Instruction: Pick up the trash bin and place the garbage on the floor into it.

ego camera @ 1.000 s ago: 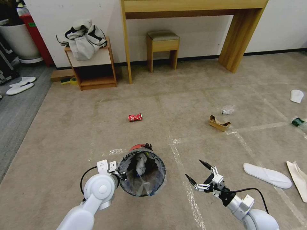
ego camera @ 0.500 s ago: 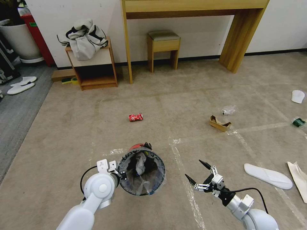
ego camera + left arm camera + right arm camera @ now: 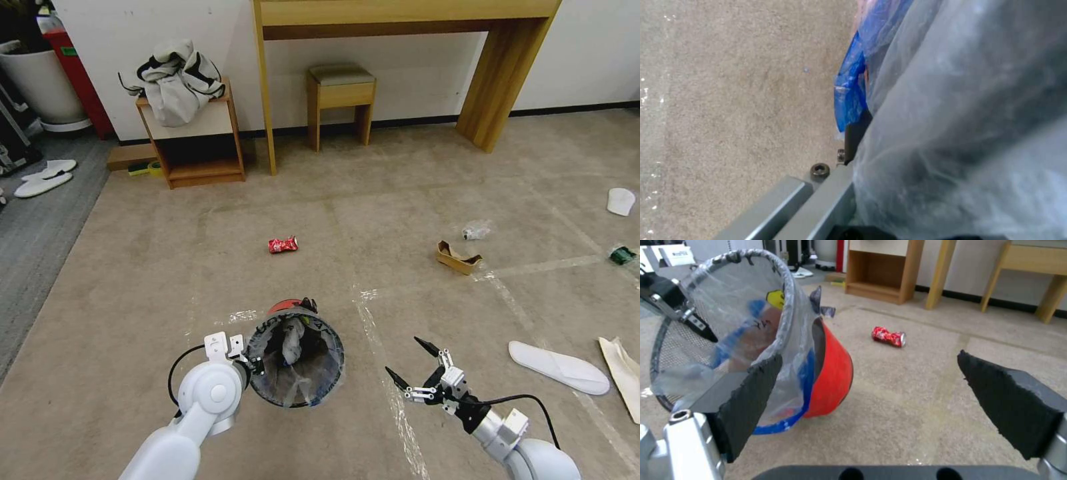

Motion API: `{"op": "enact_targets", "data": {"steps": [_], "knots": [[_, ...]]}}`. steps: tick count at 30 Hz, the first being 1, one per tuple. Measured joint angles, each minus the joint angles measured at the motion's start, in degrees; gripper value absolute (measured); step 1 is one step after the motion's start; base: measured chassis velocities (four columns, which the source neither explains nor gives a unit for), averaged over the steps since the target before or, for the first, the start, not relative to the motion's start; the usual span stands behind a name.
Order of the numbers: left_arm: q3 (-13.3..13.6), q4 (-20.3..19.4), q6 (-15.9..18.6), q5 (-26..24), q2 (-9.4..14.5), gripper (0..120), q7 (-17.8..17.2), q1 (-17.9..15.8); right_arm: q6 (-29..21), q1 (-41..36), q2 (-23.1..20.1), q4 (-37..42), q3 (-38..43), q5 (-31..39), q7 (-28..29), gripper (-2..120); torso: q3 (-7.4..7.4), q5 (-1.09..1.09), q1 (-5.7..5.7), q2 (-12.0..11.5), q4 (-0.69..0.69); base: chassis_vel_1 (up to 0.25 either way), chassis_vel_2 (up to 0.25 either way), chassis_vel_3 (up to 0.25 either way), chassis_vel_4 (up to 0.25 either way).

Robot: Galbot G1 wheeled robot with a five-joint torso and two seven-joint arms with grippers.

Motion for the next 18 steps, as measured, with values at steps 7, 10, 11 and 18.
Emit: {"op": "enact_targets", "data": {"steps": [7, 10, 11, 18], "knots": [[0.0, -0.1, 0.0, 0.2, 0.0, 0, 0.4, 0.0, 0.0, -0.1, 0.5, 0.1, 0.0, -0.5, -0.2, 100, 0.0, 0.0, 0.0, 0.0, 0.0, -0.029, -0.027, -0.037, -0.024], [-0.1, -0.1, 0.0, 0.2, -0.1, 0, 0.4, 0.0, 0.0, -0.2, 0.7, 0.1, 0.1, -0.6, -0.2, 100, 0.0, 0.0, 0.0, 0.0, 0.0, -0.07, -0.057, -0.067, -0.066], [-0.1, -0.1, 0.0, 0.2, -0.1, 0, 0.4, 0.0, 0.0, -0.2, 0.7, 0.1, 0.1, -0.6, -0.2, 100, 0.0, 0.0, 0.0, 0.0, 0.0, -0.069, -0.065, -0.063, -0.07], [-0.2, 0.1, 0.1, 0.2, -0.4, 0, 0.6, 0.0, 0.1, -0.5, 1.1, 0.1, 0.1, -0.9, -0.5, 100, 0.0, 0.0, 0.0, 0.0, 0.0, -0.078, -0.093, -0.09, -0.079]]}}
